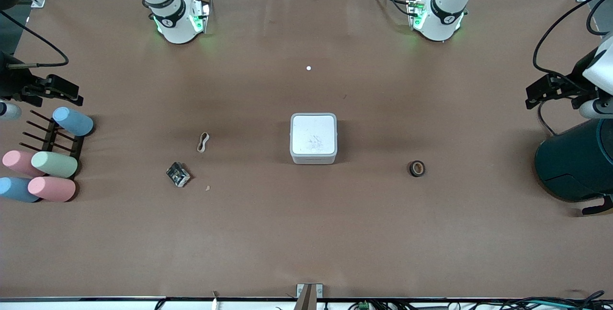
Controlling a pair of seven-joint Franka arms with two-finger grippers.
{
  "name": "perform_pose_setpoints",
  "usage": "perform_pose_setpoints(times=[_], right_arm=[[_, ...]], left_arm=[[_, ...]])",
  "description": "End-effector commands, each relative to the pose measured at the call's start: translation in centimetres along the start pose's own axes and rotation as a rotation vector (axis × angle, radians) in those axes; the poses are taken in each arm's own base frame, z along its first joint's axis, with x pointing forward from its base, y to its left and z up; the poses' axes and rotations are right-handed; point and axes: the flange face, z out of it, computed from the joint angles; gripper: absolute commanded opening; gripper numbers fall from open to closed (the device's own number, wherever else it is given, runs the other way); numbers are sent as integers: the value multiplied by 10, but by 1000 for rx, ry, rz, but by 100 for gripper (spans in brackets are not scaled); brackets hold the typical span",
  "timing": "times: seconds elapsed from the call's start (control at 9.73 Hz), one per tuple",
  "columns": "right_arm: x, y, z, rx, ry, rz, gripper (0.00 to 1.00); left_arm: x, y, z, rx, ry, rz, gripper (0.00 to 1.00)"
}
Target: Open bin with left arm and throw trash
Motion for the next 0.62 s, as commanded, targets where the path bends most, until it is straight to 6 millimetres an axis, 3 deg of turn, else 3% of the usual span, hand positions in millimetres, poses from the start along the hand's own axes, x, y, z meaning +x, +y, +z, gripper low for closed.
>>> perform_pose_setpoints(times=[0.0,0.1,0.41,0.51], right_arm=[[4,-1,-1,7,5,18,100],[6,-1,-6,19,23,19,100],[10,-10,-6,17,57,1,100],[21,-10,13,20,46,4,100]], left_arm=[[8,8,-7,-8,4,3,100],[6,33,-6,-10,0,49,100],[-1,136,16,-97,-54,201,96],[2,174,33,-136,-68,178,87]])
